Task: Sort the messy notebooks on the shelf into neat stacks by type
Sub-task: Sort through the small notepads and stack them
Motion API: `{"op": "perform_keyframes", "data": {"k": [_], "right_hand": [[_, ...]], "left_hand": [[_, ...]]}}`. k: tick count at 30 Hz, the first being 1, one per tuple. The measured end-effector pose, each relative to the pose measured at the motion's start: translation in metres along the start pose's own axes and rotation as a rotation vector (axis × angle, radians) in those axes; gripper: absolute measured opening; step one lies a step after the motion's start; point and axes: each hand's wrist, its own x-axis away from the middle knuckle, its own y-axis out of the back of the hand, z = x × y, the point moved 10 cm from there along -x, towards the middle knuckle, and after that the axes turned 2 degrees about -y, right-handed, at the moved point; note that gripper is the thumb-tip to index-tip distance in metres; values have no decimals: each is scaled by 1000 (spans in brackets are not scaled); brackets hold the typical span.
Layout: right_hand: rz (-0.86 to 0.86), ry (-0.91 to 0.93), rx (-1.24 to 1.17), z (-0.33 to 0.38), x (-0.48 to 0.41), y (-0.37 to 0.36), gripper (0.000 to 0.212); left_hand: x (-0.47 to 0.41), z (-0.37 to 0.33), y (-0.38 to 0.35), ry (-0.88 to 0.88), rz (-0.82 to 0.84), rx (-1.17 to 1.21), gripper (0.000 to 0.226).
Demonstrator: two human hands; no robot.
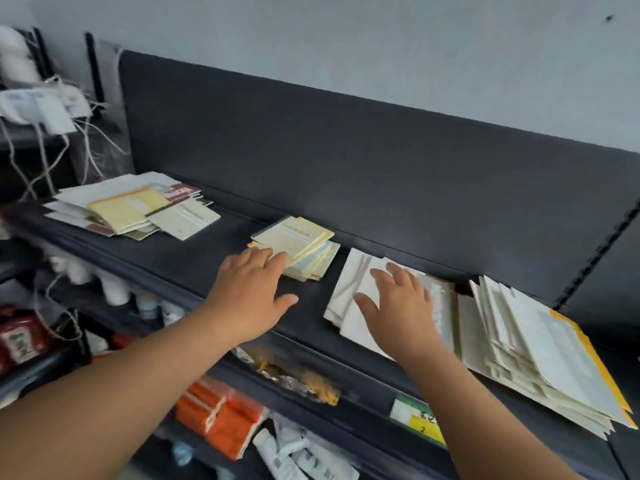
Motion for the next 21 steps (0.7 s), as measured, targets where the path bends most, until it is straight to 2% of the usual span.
{"op": "perform_keyframes", "data": {"k": [7,12,16,21], "right_hand": [[73,199,-44,168,-18,-44,55],[125,270,-89,260,-28,-73,59],[179,286,-128,309,-39,-90,61],[211,301,-141,350,-62,-107,60]], "left_hand": [[46,176,24,197,-10,-68,74],[77,280,43,304,-12,-84,74],[92,340,51,369,-7,-81,74],[83,382,50,403,-17,-58,73]]}}
